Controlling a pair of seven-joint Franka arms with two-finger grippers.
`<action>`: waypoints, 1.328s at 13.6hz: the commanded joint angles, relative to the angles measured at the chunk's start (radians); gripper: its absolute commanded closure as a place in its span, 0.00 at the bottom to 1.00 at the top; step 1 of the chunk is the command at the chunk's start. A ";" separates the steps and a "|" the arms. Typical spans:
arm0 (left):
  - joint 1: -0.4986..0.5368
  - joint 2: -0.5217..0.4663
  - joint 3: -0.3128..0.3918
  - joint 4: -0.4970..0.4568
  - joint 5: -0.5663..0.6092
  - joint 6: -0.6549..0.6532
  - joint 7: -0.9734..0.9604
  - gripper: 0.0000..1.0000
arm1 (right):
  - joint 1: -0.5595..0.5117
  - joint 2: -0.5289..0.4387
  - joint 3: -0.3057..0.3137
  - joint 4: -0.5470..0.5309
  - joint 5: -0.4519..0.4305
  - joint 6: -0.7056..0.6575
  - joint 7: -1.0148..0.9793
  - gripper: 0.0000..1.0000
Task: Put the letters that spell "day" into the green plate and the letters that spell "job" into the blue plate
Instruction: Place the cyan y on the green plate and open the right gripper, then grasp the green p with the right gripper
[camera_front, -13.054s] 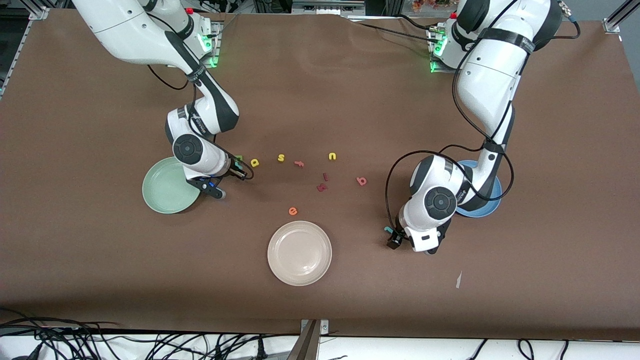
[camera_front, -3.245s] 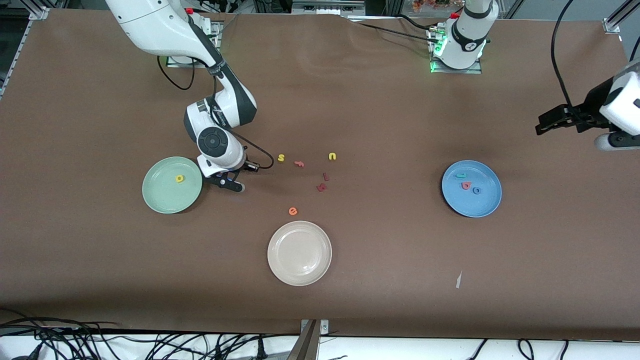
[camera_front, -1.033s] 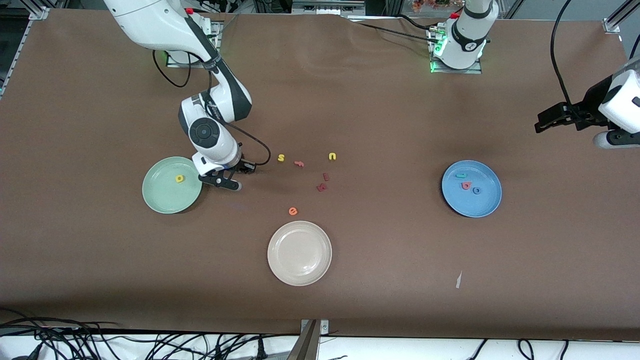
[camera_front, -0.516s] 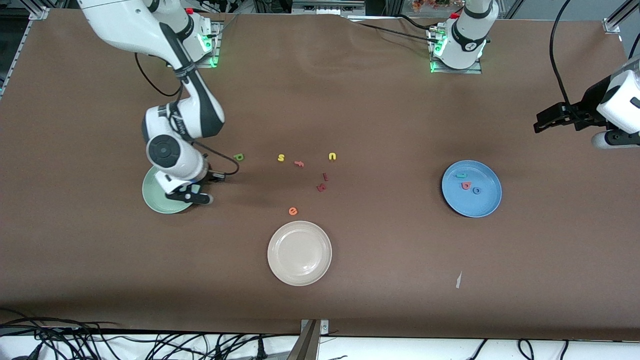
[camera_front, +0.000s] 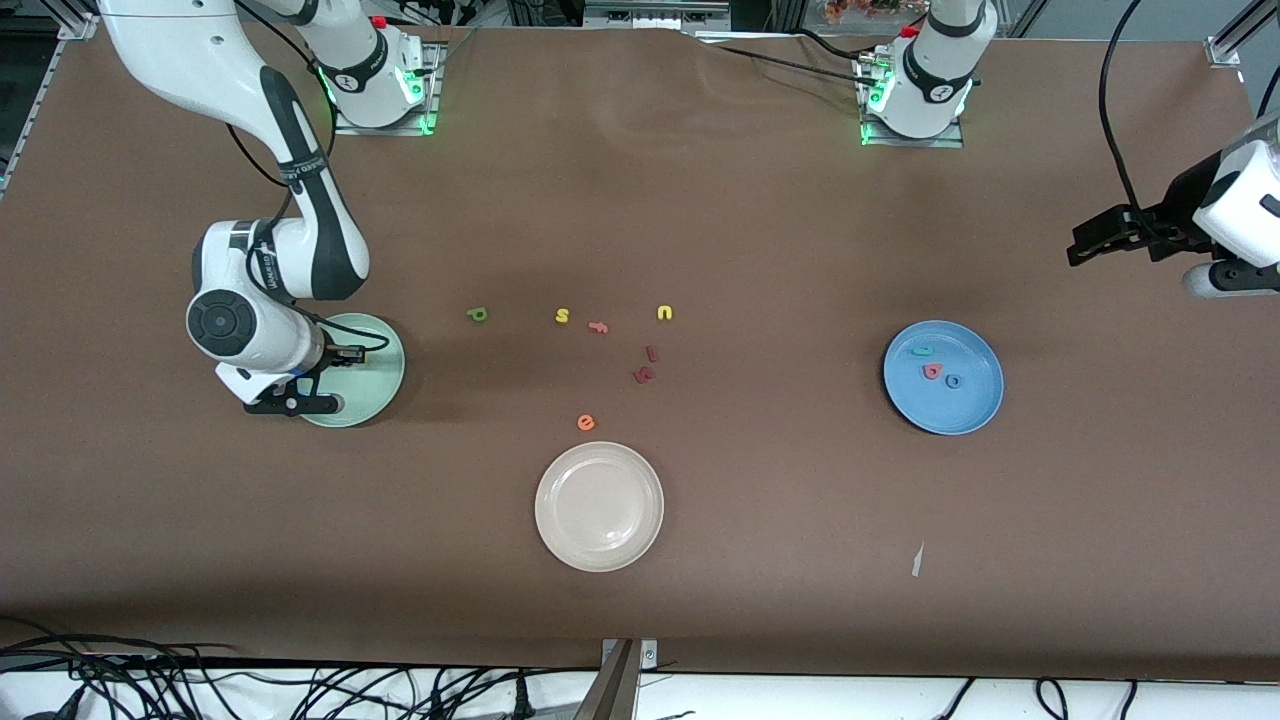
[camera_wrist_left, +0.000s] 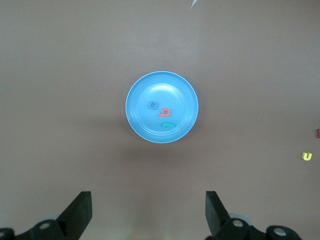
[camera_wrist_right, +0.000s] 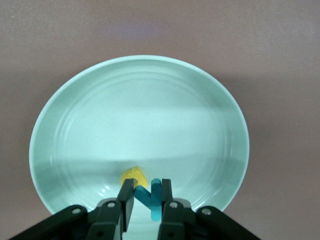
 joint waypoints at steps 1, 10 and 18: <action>-0.001 0.001 0.000 0.006 -0.014 -0.002 0.003 0.00 | 0.010 -0.043 0.003 -0.033 0.044 -0.015 0.025 0.40; -0.003 0.002 0.000 0.006 -0.014 -0.002 0.003 0.00 | 0.011 -0.101 0.202 -0.182 0.109 0.156 0.681 0.32; -0.004 0.002 0.000 0.006 -0.013 -0.002 0.003 0.00 | 0.011 -0.113 0.328 -0.268 0.109 0.298 1.114 0.32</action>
